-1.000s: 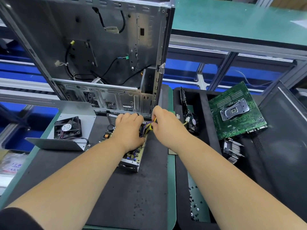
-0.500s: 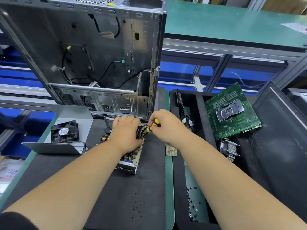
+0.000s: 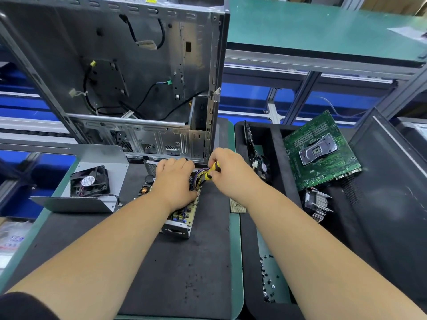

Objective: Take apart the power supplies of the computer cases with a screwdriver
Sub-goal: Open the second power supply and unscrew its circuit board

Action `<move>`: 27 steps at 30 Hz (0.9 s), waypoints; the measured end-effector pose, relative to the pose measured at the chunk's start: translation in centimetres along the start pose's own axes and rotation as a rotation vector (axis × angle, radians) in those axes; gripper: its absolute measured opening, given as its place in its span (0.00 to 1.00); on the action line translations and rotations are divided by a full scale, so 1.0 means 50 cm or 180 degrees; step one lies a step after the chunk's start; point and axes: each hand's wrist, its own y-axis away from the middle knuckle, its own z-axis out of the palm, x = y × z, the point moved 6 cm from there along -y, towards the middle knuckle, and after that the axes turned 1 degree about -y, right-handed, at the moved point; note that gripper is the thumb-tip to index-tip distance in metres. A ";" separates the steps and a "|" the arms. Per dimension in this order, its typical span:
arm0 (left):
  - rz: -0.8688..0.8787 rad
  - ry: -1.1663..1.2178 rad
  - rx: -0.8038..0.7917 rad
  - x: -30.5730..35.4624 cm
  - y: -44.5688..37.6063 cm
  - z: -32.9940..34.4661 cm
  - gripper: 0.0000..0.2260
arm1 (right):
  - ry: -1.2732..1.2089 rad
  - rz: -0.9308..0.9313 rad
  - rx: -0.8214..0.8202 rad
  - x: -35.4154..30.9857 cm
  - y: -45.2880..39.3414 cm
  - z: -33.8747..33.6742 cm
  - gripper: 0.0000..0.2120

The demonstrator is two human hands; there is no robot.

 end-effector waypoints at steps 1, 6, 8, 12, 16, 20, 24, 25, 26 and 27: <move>0.0003 -0.0006 0.0006 -0.001 0.000 -0.001 0.23 | 0.0007 -0.0030 -0.0022 0.000 0.002 -0.001 0.06; 0.0016 0.0026 0.0069 0.000 -0.002 -0.004 0.22 | 0.0561 -0.0249 0.0276 -0.010 0.020 -0.001 0.14; 0.0011 0.0014 0.0037 0.000 0.000 -0.001 0.22 | 0.0861 -0.0287 0.0421 -0.009 0.025 0.003 0.16; 0.0019 -0.0019 -0.0153 0.000 -0.002 0.004 0.25 | 0.0319 -0.0303 0.0484 0.004 0.048 0.011 0.07; 0.0115 -0.0064 -0.0416 0.004 -0.007 0.003 0.25 | 0.0118 -0.0504 0.0356 0.008 0.067 0.007 0.06; 0.0212 -0.0124 -0.0580 0.018 0.004 0.001 0.23 | 0.0581 -0.0554 0.0396 0.017 0.078 0.003 0.14; 0.0398 -0.0174 -0.0631 0.045 0.020 0.003 0.21 | 0.0346 -0.0723 0.0352 0.021 0.084 0.002 0.12; 0.0408 -0.0158 -0.0641 0.050 0.023 0.003 0.22 | 0.0239 -0.0801 0.0348 0.020 0.086 0.002 0.09; 0.0392 -0.0147 -0.0656 0.054 0.025 0.001 0.23 | 0.0159 -0.0873 0.0336 0.019 0.089 0.000 0.08; 0.0362 -0.0157 -0.0679 0.056 0.026 0.000 0.23 | 0.0098 -0.0938 0.0308 0.019 0.090 -0.001 0.08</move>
